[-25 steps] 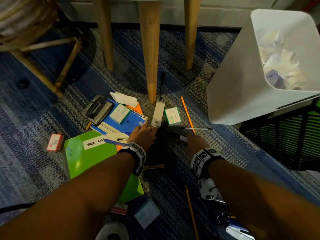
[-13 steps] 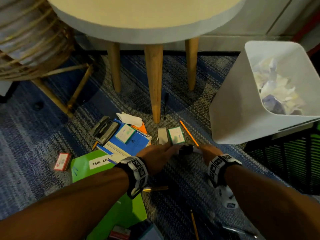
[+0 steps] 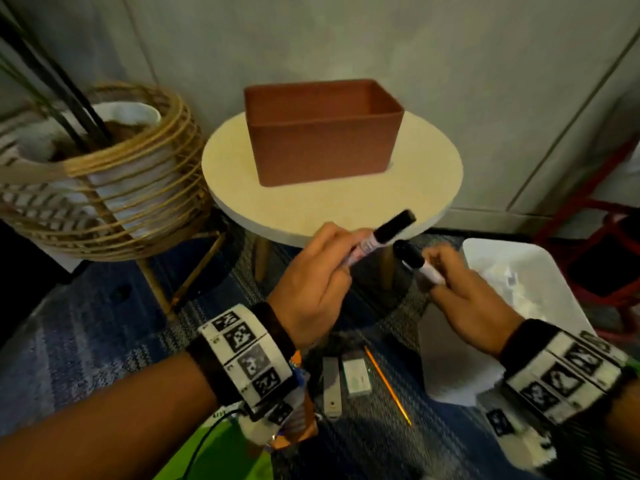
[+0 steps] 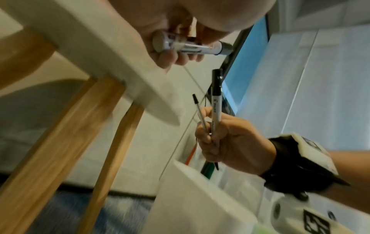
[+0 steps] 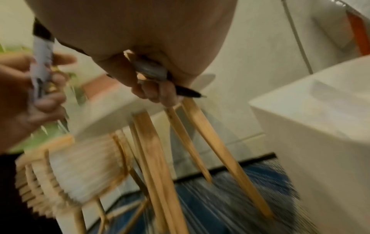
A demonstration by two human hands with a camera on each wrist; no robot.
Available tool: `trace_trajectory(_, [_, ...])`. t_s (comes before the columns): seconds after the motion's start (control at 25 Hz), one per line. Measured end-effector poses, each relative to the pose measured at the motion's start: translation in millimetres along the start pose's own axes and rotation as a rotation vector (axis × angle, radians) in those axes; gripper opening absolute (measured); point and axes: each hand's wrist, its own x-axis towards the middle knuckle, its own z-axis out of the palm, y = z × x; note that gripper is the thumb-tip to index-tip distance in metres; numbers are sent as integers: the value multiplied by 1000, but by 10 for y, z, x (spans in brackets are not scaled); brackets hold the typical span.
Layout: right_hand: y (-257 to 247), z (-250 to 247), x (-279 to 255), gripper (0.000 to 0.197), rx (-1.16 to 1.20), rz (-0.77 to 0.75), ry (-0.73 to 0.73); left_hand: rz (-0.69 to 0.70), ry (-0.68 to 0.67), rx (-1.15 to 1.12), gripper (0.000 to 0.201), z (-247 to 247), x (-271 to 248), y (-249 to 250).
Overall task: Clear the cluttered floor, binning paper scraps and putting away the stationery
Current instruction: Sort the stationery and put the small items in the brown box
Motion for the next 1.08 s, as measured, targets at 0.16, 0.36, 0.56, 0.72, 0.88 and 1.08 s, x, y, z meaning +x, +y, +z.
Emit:
trace_trajectory(0.16, [-559,-485,351,41,-67,-151,185,80,265,227,45,-487,644,151])
trace_trajectory(0.36, [-984,-848,855,31,-219,-270,433,-3,410,397,31,-963,1401,-1])
trace_trajectory(0.56, [-1201,-865,1364,24,-283,-239,521,-440,43,759,29,-1012,1519,-135])
trace_trajectory(0.72, [-1312,-743,1684,22,-429,-167,507,-390,-197,893,15,-1011,1291,-216])
trace_trajectory(0.88, [-1441,-647,1812,34,-542,-83,335,-246,-204,835,11,-1038,1113,-226])
trace_trajectory(1.08, [-1401,-509,1749,35,-742,60,19,-171,-189,782,28,-1052,970,-115])
